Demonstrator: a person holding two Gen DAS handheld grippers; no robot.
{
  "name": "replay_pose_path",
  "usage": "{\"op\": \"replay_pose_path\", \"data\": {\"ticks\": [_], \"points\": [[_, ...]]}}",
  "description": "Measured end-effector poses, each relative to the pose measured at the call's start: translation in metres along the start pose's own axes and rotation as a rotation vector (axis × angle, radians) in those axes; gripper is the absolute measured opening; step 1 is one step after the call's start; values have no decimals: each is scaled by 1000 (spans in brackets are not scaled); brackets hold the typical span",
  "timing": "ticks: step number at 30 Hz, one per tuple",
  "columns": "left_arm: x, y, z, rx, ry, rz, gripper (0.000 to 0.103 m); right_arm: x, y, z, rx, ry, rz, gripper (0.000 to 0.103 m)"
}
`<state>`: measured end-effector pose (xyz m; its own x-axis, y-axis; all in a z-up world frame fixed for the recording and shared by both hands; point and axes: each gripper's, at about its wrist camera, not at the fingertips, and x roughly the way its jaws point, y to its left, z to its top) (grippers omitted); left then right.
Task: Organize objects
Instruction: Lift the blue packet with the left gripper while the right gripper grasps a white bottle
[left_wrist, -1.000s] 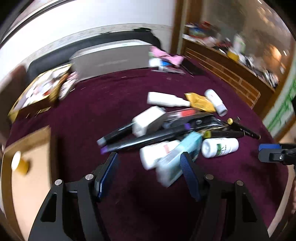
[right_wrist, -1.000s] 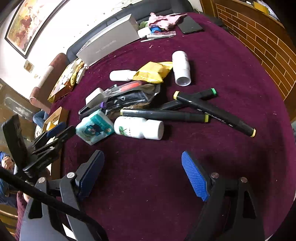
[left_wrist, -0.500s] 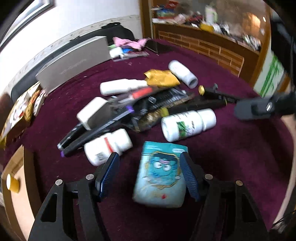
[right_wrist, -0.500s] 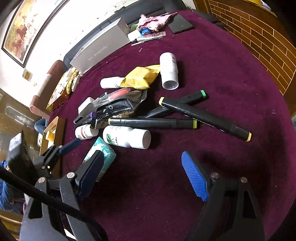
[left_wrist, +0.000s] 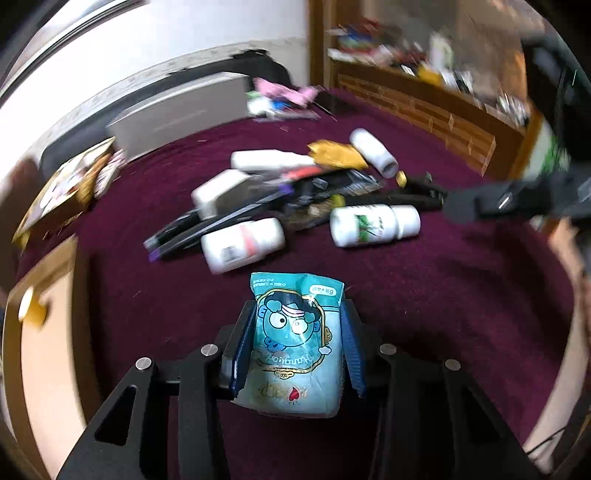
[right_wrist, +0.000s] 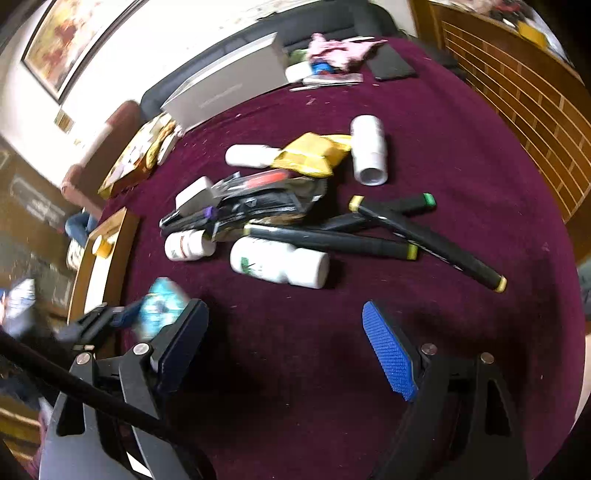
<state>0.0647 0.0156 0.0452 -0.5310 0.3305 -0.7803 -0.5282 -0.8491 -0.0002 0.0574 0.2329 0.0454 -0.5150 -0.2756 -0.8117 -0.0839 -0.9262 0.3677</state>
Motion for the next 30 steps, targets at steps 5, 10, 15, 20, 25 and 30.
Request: {"op": "replay_pose_path", "data": {"ticks": [5,10,15,20,25,30], "points": [[-46,43,-23,-167,-48,-24,38,20,43,5,-262,-40,-107,86],[-65,60,-39,-209,-67,46,38,47,74,9,-503,-44,-246,80],[-73,72,-46,-240,-75,61,38,62,71,13,-519,28,-241,59],[-72,77,-50,-270,-78,51,38,72,66,16,-516,70,-233,58],[-75,77,-55,-273,-77,51,38,87,62,22,-495,122,-206,57],[-80,80,-60,-286,-86,62,38,96,70,11,-490,183,-202,32]]}}
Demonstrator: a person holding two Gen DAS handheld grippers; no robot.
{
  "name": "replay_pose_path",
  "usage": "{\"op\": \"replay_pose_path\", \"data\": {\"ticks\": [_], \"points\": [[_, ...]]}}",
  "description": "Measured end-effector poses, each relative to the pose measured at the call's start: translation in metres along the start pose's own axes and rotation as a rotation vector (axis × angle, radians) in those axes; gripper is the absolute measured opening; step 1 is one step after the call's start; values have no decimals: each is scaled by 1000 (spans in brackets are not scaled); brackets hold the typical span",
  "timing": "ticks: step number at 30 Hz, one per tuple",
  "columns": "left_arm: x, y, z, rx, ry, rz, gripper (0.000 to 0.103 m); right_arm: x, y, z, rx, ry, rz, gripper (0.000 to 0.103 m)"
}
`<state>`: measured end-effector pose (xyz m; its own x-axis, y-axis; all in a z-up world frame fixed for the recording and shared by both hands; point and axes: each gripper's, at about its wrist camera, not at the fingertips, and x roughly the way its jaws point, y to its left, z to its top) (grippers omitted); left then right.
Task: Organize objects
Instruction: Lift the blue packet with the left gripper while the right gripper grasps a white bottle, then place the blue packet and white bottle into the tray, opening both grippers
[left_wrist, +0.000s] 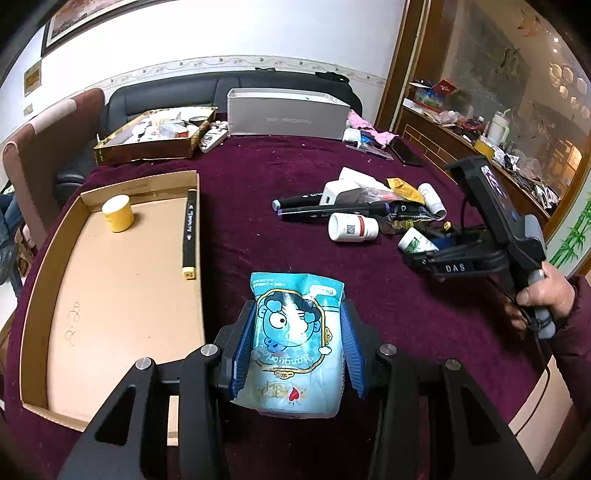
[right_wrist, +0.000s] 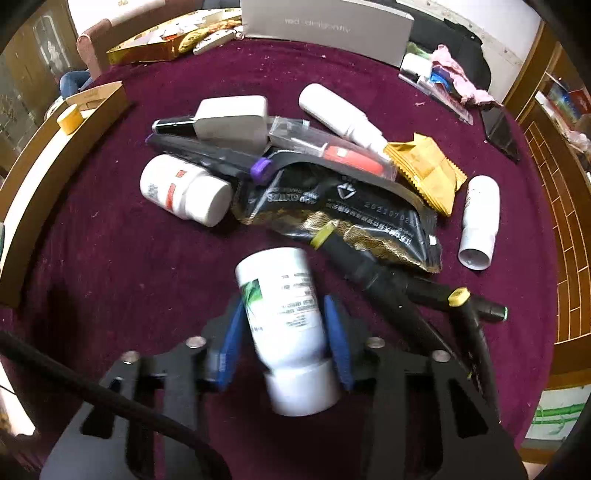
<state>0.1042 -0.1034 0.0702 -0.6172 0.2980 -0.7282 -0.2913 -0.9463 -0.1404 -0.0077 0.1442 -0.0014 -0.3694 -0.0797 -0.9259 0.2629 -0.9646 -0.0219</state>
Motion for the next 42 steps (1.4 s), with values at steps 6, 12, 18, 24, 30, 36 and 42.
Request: {"op": "replay_pose_path", "data": {"ticks": [6,12,18,24,30,36,42], "points": [[-12,10,0,-28,-22,15,38,-10,-4,-11,114,-9,44,31],[-34,32,0,-63,-47,33,38,-43,7,-16,200,-43,222,32],[-57,73,7,-121,-73,82,38,-75,48,1,175,-67,399,32],[-54,119,31,-140,-78,205,39,-81,107,43,140,-79,542,32],[-13,162,51,-173,-21,253,39,-46,156,97,176,-70,573,32],[34,202,58,-217,37,299,39,6,188,137,232,-20,531,32],[60,229,56,-285,71,289,39,45,198,164,253,0,453,32]]}}
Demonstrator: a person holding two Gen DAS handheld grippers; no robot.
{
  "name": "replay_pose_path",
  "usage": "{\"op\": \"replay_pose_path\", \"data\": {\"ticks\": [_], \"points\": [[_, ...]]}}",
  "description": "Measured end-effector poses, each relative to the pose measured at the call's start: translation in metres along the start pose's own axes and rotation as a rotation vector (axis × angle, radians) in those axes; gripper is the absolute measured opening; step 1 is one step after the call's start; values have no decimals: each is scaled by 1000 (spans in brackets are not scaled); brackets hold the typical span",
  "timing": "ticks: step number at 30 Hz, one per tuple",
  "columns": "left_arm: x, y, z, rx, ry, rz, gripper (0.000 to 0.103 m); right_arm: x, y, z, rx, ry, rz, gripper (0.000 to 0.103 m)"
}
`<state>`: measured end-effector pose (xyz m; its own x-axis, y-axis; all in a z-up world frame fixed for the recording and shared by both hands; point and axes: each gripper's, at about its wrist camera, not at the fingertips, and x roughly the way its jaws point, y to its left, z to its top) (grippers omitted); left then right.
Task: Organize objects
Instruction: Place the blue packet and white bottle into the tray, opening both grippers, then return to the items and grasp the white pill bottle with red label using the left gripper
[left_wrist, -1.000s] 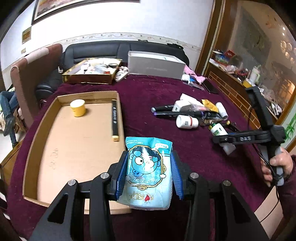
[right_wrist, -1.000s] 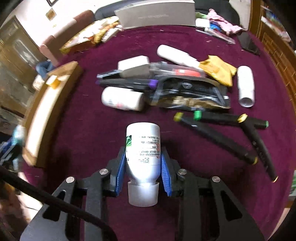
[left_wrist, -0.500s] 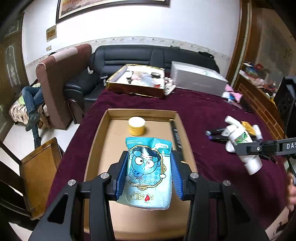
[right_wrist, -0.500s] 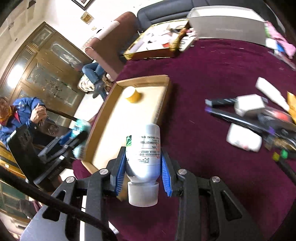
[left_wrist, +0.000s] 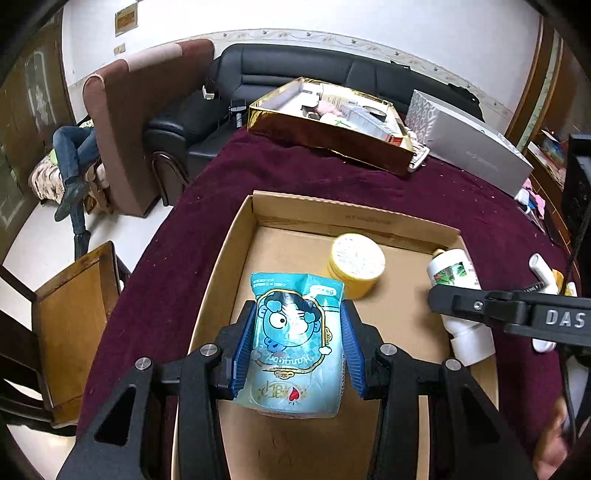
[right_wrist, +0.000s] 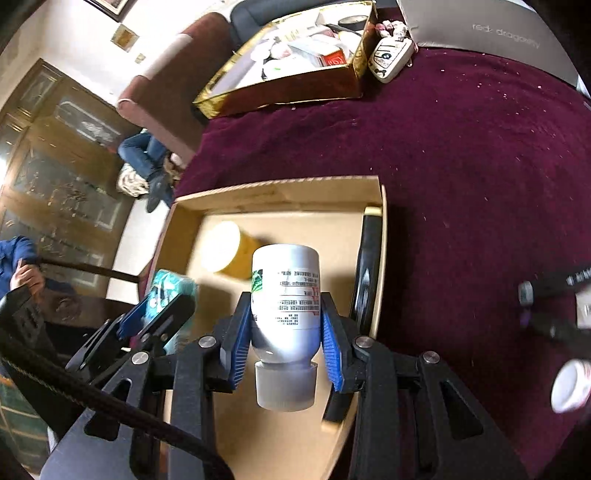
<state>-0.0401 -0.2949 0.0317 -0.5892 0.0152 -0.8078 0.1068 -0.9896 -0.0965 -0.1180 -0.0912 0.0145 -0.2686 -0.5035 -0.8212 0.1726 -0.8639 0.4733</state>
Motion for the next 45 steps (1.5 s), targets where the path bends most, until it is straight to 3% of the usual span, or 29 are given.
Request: {"op": "replay_pose_path", "data": {"ticks": [11,17,21,26,28,32,37,42,45], "points": [[16,-2,8,10,-7,24,41,11,6,12,-52,-17,-61,32],[19,-2,10,3,6,40,47,14,12,14,-95,-25,-79,33],[12,5,7,-36,28,12,47,-1,23,10,-151,-92,-125,51],[-18,7,1,-68,-7,-27,47,-50,42,-12,-273,-213,-188,54],[-32,3,-6,-78,-23,-46,52,-72,44,-26,-302,-268,-210,64],[-54,-13,-17,-83,-44,-90,58,-102,35,-47,-303,-327,-209,70],[-75,-53,-25,-25,-35,-184,59,-140,-25,-73,-208,-325,-163,70],[-76,-128,-36,146,-14,-273,62,-182,-125,-95,-74,-362,-261,69],[-62,-179,-45,231,15,-329,62,-203,-186,-107,48,-373,-274,69]]}}
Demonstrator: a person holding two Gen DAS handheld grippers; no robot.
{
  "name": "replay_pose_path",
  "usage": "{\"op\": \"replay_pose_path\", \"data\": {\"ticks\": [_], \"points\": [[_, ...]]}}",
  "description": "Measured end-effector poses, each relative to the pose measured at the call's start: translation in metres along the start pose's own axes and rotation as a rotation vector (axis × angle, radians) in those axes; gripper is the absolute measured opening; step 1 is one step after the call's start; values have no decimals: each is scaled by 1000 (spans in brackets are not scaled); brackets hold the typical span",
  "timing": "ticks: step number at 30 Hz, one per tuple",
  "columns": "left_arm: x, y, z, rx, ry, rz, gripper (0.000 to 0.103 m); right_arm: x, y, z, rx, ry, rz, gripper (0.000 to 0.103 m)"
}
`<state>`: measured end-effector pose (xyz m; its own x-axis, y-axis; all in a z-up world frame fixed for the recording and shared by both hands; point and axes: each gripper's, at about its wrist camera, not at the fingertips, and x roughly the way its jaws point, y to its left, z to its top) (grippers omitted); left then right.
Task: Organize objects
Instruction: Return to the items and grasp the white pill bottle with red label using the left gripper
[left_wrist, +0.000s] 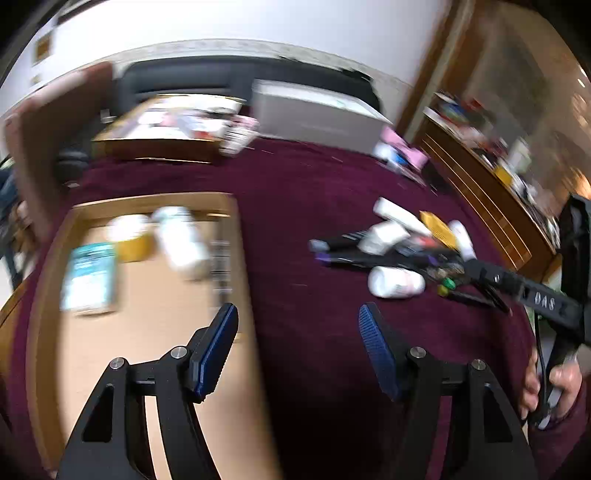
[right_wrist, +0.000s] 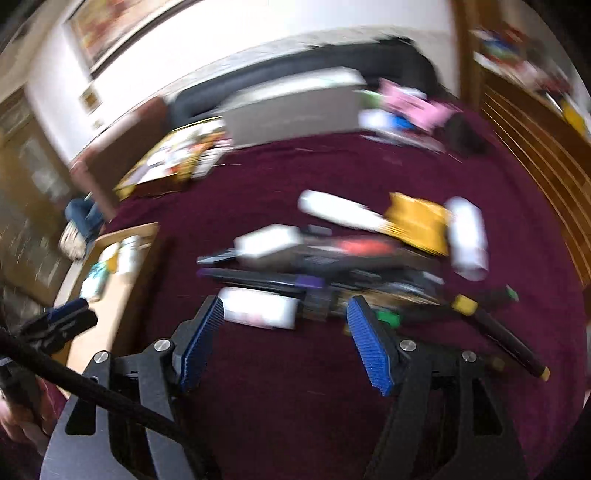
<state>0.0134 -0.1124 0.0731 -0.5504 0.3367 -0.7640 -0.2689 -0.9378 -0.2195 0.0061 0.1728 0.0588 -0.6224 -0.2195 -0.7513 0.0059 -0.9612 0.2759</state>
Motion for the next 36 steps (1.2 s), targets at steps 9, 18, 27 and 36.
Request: {"op": "replay_pose_path", "data": {"ticks": [9,18,27,36], "points": [[86,-102,11,352,38,38,62,-5,-90,-17,191,16,14,69],[104,-115,5,313,196,-294,61,11,-106,-18,224,44,71,69],[102,-142,5,432,161,-91,62,8,-111,-19,219,45,91,69],[110,-141,-7,321,136,-44,49,-4,-111,-16,199,40,92,69]]}}
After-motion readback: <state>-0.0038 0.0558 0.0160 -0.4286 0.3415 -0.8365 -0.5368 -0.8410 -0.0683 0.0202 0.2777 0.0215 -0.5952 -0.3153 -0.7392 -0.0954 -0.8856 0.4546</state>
